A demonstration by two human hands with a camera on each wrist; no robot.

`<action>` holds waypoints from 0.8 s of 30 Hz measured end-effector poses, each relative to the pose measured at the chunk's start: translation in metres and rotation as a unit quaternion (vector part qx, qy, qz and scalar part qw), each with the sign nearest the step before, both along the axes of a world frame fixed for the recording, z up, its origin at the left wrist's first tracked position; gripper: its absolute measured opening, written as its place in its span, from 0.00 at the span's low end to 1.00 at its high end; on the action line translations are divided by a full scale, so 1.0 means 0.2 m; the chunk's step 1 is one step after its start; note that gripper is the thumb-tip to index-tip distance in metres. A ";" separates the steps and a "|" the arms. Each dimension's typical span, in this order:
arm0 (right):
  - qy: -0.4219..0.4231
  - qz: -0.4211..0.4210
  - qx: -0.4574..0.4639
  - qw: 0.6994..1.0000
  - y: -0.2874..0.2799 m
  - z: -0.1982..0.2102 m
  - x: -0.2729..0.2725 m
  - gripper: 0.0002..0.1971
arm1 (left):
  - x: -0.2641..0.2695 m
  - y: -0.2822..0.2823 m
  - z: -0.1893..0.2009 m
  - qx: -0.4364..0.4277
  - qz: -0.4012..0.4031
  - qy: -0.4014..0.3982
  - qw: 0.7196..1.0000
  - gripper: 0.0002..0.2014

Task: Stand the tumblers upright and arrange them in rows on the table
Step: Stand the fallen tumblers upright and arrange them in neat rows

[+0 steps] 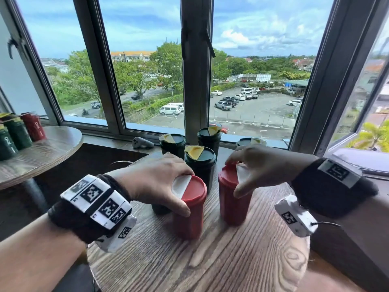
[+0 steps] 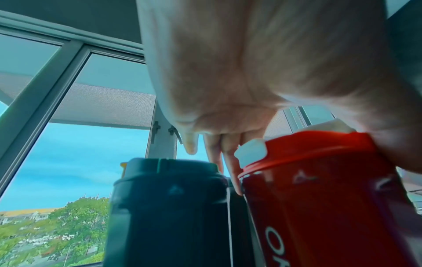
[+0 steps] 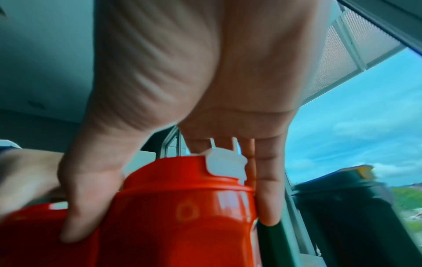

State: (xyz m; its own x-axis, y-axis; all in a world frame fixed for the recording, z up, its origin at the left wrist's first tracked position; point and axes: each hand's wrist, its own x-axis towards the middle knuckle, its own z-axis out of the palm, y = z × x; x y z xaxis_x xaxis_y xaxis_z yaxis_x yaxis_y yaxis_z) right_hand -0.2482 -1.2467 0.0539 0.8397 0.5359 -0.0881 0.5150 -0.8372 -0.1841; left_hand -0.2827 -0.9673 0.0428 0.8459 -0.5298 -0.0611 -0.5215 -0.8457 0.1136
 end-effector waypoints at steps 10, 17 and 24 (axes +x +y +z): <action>0.011 0.052 0.030 0.998 0.10 -0.02 -0.16 0.40 | -0.04 -0.01 -0.04 -0.020 0.017 -0.031 0.999 0.48; 0.018 0.035 0.016 0.999 0.11 -0.03 -0.19 0.43 | -0.02 -0.01 -0.04 -0.005 0.021 -0.022 1.000 0.47; 0.014 0.042 -0.002 0.999 0.10 -0.02 -0.18 0.48 | 0.00 0.00 -0.03 0.007 0.012 -0.020 1.000 0.49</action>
State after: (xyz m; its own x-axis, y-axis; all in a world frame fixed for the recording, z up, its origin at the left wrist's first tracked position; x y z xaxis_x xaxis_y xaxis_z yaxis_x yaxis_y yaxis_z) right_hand -0.2845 -1.2264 0.0495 0.7886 0.6042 -0.1138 0.5783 -0.7918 -0.1964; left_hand -0.2829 -0.9673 0.0359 0.8603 -0.5086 -0.0344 -0.5048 -0.8593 0.0820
